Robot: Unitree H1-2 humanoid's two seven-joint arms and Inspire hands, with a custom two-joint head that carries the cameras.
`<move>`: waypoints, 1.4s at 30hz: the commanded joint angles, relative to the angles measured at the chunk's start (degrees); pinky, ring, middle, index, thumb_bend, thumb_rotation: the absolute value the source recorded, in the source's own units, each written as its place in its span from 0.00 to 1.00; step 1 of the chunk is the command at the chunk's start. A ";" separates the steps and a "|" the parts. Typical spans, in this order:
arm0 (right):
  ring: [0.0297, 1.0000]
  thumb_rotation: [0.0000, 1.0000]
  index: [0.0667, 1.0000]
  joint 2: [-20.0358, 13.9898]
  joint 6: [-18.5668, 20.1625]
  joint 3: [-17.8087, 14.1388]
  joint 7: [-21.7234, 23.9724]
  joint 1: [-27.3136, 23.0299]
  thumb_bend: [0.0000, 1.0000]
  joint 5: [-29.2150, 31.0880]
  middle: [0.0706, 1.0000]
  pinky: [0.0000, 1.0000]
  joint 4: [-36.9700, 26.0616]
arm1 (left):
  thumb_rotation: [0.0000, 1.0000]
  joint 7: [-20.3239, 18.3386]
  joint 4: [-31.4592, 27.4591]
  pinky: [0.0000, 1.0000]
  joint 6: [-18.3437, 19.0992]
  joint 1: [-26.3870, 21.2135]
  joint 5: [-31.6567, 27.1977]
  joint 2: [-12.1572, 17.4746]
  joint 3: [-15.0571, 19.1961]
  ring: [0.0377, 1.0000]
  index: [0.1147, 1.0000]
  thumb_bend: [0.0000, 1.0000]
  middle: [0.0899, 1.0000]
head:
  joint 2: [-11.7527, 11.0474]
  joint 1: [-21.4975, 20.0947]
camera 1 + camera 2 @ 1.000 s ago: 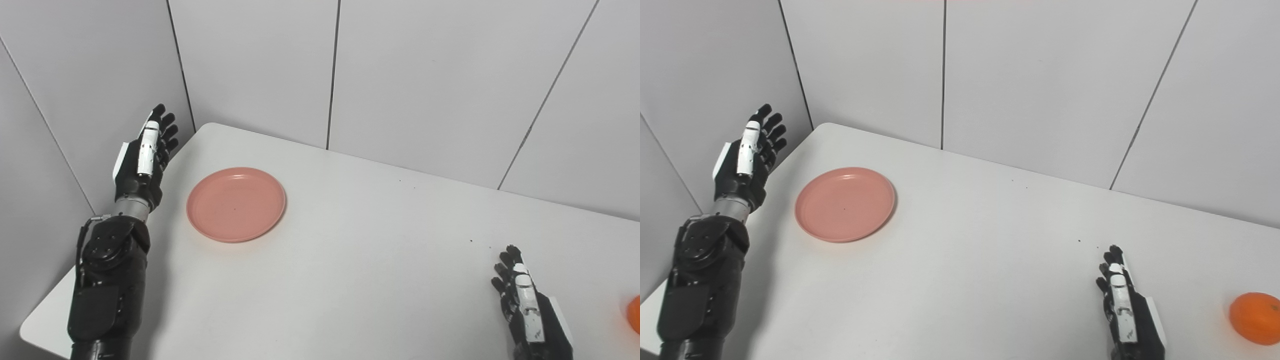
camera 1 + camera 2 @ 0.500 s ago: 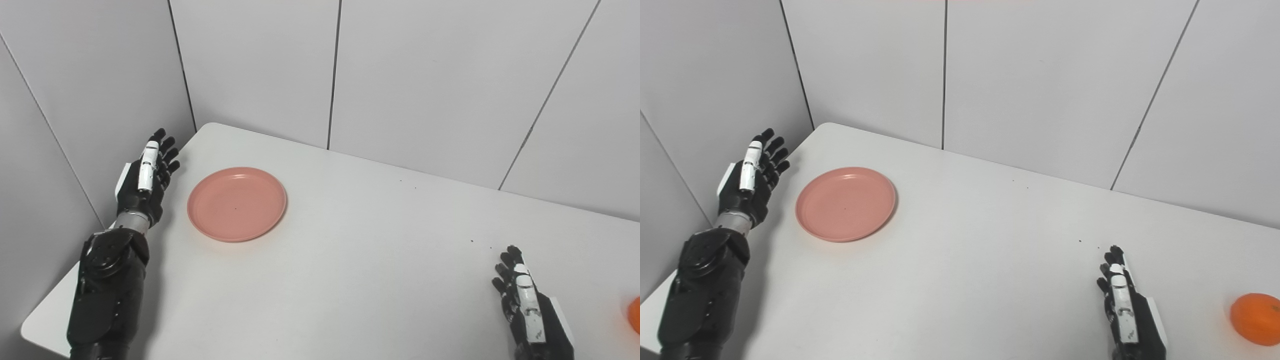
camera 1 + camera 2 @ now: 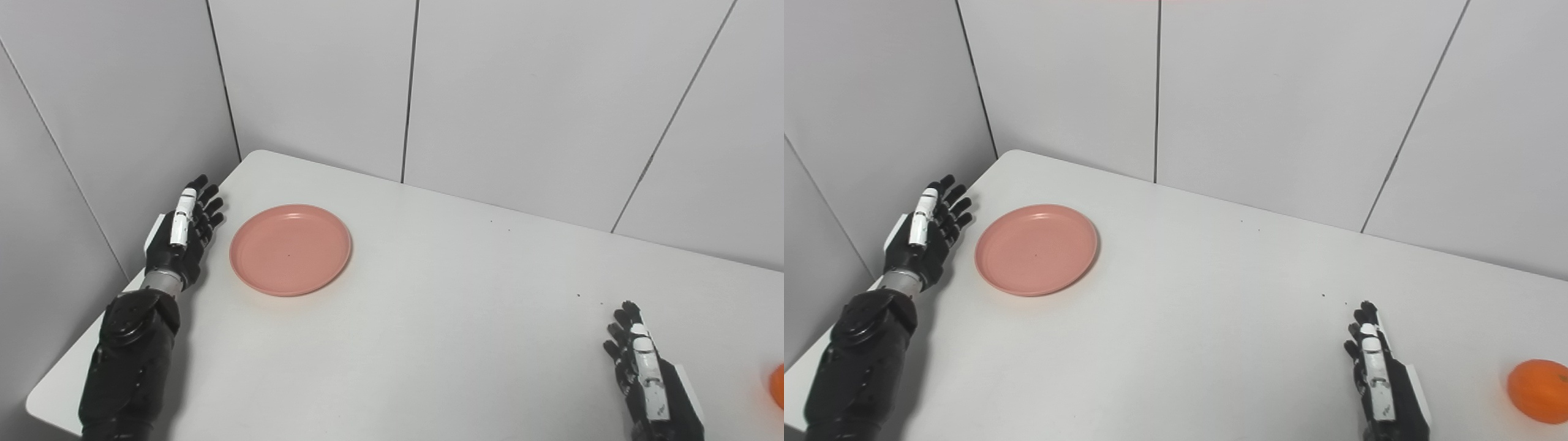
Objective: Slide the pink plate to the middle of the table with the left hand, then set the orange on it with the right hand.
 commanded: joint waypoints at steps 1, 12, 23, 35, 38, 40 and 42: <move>1.00 1.00 1.00 -0.31 0.29 -0.30 -0.06 -0.55 0.18 0.17 1.00 1.00 -1.84 | 1.00 -0.45 -0.09 1.00 -2.20 -1.60 -0.20 1.49 -0.11 0.97 0.96 0.28 0.97 | 0.09 0.09; 1.00 1.00 1.00 -0.14 0.36 -0.35 -0.06 -0.61 0.17 0.31 1.00 1.00 -1.72 | 1.00 -0.96 6.29 0.98 -3.84 -2.59 -0.53 1.66 -0.54 0.96 0.94 0.30 0.95 | 0.10 -0.19; 1.00 1.00 1.00 -0.02 0.84 -0.15 -0.17 -0.57 0.17 0.10 1.00 1.00 -2.02 | 1.00 -1.92 7.12 0.96 -4.25 -2.65 0.31 1.26 -3.16 0.94 0.92 0.34 0.94 | 0.26 -0.48; 1.00 1.00 1.00 0.08 0.84 -0.29 -0.13 -0.75 0.18 0.42 1.00 1.00 -1.70 | 1.00 -0.42 3.67 0.91 -1.63 -2.20 -0.39 -0.30 -4.39 0.92 0.91 0.35 0.92 | 0.54 -0.77; 1.00 1.00 1.00 0.20 1.07 -0.37 -0.08 -0.82 0.20 0.78 1.00 1.00 -1.50 | 1.00 -0.40 2.88 0.91 -1.10 -2.21 -0.60 -0.66 -4.52 0.92 0.90 0.35 0.91 | 0.57 -0.81; 1.00 1.00 1.00 0.21 1.20 -0.40 -0.09 -0.87 0.20 0.95 1.00 1.00 -1.46 | 1.00 0.34 1.61 0.91 0.18 -2.16 -0.65 -1.06 -4.53 0.91 0.90 0.35 0.91 | 0.63 -0.78; 1.00 1.00 1.00 0.17 1.55 -0.34 -0.01 -0.87 0.21 1.12 1.00 1.00 -1.67 | 1.00 0.93 0.88 0.90 1.38 -2.25 -0.60 -1.39 -4.49 0.90 0.89 0.36 0.90 | 0.73 -0.83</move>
